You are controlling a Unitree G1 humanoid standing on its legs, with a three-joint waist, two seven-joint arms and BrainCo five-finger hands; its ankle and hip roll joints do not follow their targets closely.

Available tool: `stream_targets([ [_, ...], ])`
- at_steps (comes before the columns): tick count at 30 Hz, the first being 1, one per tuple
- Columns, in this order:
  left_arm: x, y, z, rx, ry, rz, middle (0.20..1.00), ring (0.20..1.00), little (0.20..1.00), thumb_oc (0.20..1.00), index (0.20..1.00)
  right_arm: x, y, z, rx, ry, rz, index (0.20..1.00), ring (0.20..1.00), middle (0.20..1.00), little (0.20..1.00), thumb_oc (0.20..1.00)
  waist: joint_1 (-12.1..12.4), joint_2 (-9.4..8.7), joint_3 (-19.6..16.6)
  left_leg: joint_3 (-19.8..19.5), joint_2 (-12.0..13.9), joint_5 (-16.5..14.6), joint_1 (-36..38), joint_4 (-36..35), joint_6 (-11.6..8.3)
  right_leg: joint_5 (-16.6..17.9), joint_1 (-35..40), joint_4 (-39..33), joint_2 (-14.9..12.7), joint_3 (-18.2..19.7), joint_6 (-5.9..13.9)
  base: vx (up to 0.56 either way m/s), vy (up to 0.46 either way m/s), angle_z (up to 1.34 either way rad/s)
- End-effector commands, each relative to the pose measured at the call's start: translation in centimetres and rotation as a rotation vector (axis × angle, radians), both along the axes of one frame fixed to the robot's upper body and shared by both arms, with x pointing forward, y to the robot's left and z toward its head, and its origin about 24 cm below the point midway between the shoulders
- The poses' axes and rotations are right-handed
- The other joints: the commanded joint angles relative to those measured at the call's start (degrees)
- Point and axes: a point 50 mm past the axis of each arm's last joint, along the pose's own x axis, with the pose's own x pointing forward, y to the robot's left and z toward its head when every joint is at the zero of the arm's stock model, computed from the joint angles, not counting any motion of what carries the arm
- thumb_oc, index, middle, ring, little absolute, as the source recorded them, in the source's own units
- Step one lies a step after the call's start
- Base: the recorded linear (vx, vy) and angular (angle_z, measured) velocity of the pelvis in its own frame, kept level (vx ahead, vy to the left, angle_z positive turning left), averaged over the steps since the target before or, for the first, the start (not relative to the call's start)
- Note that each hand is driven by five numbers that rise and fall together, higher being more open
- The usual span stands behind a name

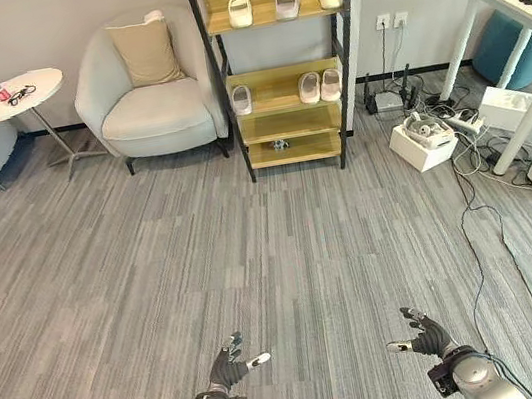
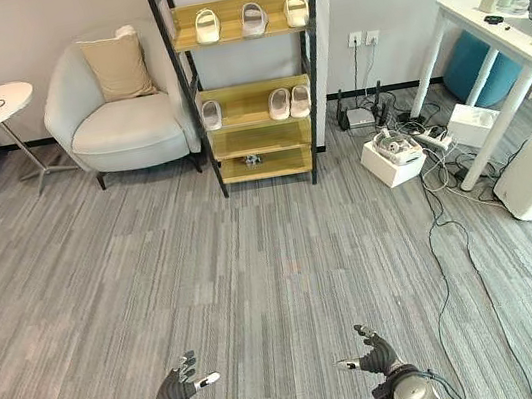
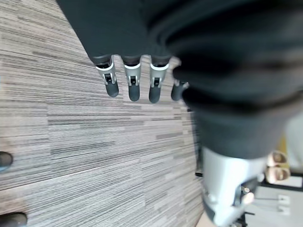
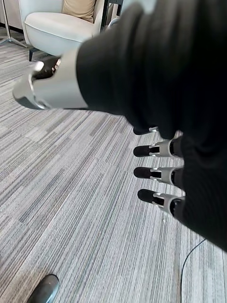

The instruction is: Arrange the slippers neatly on the shoe rack.

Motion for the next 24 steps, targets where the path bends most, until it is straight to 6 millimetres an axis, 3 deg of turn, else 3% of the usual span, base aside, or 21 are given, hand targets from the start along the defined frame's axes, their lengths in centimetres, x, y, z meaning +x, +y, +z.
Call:
stream_targets([
  [1,1.5,0.6,1.1,-0.018,-0.070,0.024,1.000,1.000,1.000,1.000,1.000,1.2,0.8,1.0,0.017,-0.077,0.021,1.000,1.000,1.000,1.000,1.000,0.36,-3.69,-0.47,-2.43,0.84,-3.34,0.39,-0.68,-2.10,-2.69,1.92,0.02,-5.81,2.59,6.31,0.00,0.000,0.00],
  [13,1.4,0.6,1.0,0.001,-0.064,0.017,1.000,1.000,1.000,1.000,1.000,0.4,1.3,0.3,0.084,-0.041,-0.010,1.000,1.000,1.000,1.000,1.000,0.02,-4.07,-0.44,-2.15,1.13,-3.31,0.49,-0.68,-2.09,-2.29,1.44,0.02,-5.70,3.18,6.17,0.00,-0.006,-0.06],
  [24,1.5,0.6,1.2,-0.020,-0.074,0.028,1.000,1.000,1.000,1.000,1.000,1.5,1.6,1.3,0.078,-0.091,0.037,1.000,1.000,1.000,1.000,1.000,0.24,-4.02,0.97,-2.85,1.05,-4.35,-0.05,2.41,-1.71,-3.80,1.25,3.73,-6.08,3.41,5.54,0.01,-0.003,0.00],
])
